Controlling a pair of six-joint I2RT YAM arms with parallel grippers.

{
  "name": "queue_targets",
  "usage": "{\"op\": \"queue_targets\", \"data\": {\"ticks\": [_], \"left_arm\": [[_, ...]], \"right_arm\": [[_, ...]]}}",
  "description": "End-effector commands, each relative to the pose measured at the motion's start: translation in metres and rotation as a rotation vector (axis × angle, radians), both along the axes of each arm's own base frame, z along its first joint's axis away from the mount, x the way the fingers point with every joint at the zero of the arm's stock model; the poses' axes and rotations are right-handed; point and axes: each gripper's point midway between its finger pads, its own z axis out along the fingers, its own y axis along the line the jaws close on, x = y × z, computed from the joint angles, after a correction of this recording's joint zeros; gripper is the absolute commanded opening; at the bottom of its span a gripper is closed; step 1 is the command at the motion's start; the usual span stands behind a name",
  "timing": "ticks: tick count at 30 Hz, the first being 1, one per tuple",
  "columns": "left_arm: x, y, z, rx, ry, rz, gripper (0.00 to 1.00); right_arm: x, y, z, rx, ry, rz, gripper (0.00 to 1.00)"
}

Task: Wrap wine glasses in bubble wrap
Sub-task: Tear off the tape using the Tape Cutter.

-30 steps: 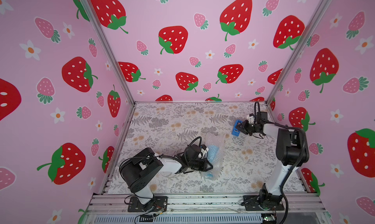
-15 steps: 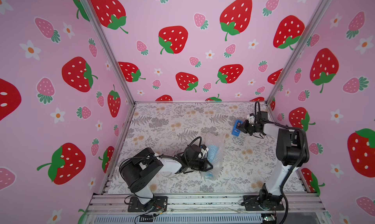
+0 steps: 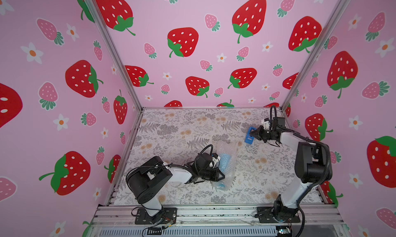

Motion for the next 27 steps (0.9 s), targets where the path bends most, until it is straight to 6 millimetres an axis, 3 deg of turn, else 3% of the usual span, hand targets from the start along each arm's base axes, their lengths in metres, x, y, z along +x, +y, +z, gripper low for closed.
{"op": "queue_targets", "data": {"ticks": [1,12,19,27], "left_arm": [[0.002,0.015,-0.026,0.100,-0.002,0.031,0.23],[0.001,0.015,-0.028,0.092,0.005,0.032,0.23],[0.001,0.013,-0.030,0.090,0.010,0.027,0.23],[0.000,0.014,-0.030,0.091,0.013,0.025,0.23]], "right_arm": [[-0.019,0.016,0.009,0.048,0.007,0.050,0.00],[-0.059,0.017,-0.017,0.004,0.058,0.053,0.00],[-0.070,0.013,-0.059,-0.032,0.135,0.049,0.00],[-0.076,-0.009,-0.102,-0.109,0.238,-0.039,0.00]]}}
